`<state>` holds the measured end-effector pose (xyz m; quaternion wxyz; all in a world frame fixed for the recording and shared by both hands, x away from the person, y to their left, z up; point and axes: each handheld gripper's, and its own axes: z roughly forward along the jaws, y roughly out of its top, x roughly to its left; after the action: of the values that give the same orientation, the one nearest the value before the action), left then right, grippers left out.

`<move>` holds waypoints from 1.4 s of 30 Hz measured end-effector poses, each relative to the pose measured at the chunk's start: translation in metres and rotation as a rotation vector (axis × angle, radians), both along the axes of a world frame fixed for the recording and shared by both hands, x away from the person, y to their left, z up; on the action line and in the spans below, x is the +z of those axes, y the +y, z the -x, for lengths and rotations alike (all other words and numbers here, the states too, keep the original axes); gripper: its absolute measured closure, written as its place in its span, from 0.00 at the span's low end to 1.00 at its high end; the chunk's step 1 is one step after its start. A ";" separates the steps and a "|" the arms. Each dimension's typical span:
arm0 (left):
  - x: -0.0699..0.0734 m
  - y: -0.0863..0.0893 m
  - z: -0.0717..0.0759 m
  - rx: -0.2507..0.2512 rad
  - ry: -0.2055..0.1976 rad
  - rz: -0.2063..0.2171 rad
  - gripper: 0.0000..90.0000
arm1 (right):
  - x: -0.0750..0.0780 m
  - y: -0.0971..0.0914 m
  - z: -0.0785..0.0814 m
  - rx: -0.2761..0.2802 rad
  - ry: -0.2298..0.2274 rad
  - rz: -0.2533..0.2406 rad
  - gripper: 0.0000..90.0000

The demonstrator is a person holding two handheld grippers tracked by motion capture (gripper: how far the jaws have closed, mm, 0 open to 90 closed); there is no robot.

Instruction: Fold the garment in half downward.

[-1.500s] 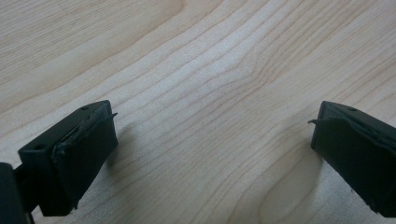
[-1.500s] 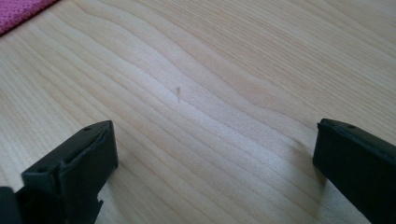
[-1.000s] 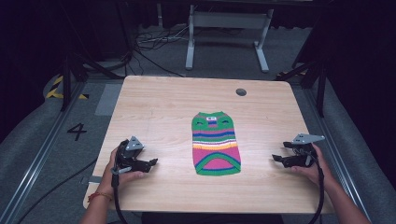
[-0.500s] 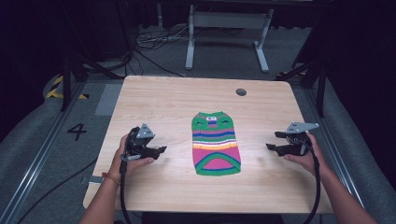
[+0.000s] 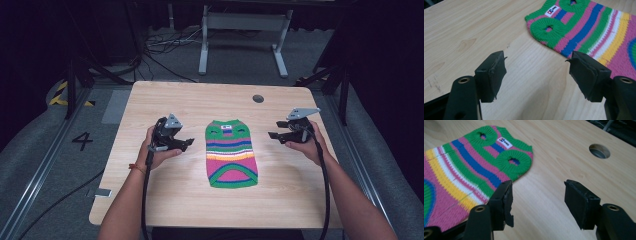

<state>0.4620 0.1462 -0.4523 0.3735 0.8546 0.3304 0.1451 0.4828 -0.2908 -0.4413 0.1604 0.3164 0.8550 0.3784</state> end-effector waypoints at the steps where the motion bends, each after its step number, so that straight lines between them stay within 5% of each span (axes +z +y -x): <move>1: 0.000 -0.001 -0.003 0.001 -0.001 -0.005 0.33 | -0.001 0.004 -0.006 0.005 0.004 0.004 0.46; 7: -0.004 -0.014 -0.024 0.032 -0.016 -0.003 0.35 | -0.008 0.025 -0.031 0.005 0.024 -0.017 0.51; 12: -0.012 -0.029 -0.040 0.030 0.028 0.008 0.37 | -0.015 0.046 -0.043 0.028 0.043 0.003 0.54; 23: -0.024 -0.055 -0.068 0.055 0.046 0.021 0.41 | -0.028 0.084 -0.067 0.034 0.063 0.024 0.62; 28: -0.029 -0.065 -0.075 0.059 0.061 0.049 0.46 | -0.034 0.090 -0.074 0.026 0.070 0.018 0.63; 42: -0.050 -0.081 -0.087 0.103 0.123 0.000 0.45 | -0.052 0.092 -0.082 -0.016 0.122 0.030 0.63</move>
<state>0.5486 0.0653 -0.5024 0.3447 0.8437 0.3962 0.1111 0.5652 -0.1991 -0.4936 0.1158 0.3431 0.8661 0.3445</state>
